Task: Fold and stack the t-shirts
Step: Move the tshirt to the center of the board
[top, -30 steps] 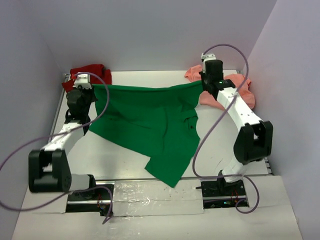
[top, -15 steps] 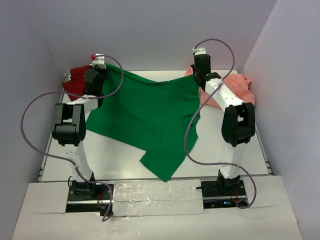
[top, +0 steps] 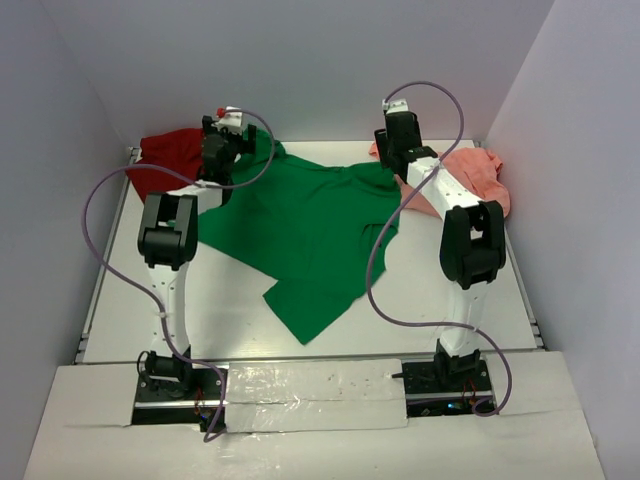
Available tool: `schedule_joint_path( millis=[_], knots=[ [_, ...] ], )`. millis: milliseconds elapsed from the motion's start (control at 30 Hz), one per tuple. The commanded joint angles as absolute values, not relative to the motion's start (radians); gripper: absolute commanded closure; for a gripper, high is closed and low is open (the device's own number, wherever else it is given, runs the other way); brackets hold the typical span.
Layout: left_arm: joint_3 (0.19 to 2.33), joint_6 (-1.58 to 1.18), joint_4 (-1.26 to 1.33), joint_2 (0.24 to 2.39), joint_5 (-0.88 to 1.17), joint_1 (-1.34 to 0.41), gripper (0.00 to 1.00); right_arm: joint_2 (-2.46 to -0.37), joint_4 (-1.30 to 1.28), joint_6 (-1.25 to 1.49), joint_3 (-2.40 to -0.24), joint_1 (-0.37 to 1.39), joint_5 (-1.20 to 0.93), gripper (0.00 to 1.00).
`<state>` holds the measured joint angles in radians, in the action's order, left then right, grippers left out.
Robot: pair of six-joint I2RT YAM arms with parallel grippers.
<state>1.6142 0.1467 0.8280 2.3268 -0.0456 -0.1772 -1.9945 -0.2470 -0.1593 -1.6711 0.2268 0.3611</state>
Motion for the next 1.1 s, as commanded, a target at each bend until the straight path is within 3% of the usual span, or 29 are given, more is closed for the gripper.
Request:
schedule_joint_path(
  millis=[0,200,300,500,633,767,967,1067],
  knots=[
    [1.605,0.199,0.909,2.304,-0.107,-0.181,0.01,-1.961,-0.204,-0.164,-1.695,0.236,0.365,0.29],
    [1.407,0.239,0.951,2.082,-0.222,-0.108,0.01,-1.911,-0.193,-0.169,-1.639,0.247,0.368,0.26],
    [1.347,0.161,0.768,1.921,-0.23,-0.008,0.01,-1.87,-0.179,-0.173,-1.597,0.258,0.373,0.26],
    [1.122,0.136,0.433,1.581,-0.083,0.156,0.01,-1.799,-0.202,-0.16,-1.557,0.264,0.342,0.26],
    [1.017,0.115,0.339,1.51,0.035,0.193,0.01,-1.787,-0.236,-0.144,-1.588,0.268,0.318,0.26],
    [0.988,0.098,0.261,1.543,0.124,0.192,0.03,-1.79,-0.268,-0.129,-1.614,0.276,0.301,0.26],
    [1.21,0.04,-0.061,1.73,0.17,0.196,0.06,-1.766,-0.278,-0.13,-1.585,0.281,0.304,0.26],
    [1.232,0.041,-0.089,1.784,0.143,0.196,0.06,-1.747,-0.268,-0.135,-1.56,0.282,0.307,0.26]
  ],
)
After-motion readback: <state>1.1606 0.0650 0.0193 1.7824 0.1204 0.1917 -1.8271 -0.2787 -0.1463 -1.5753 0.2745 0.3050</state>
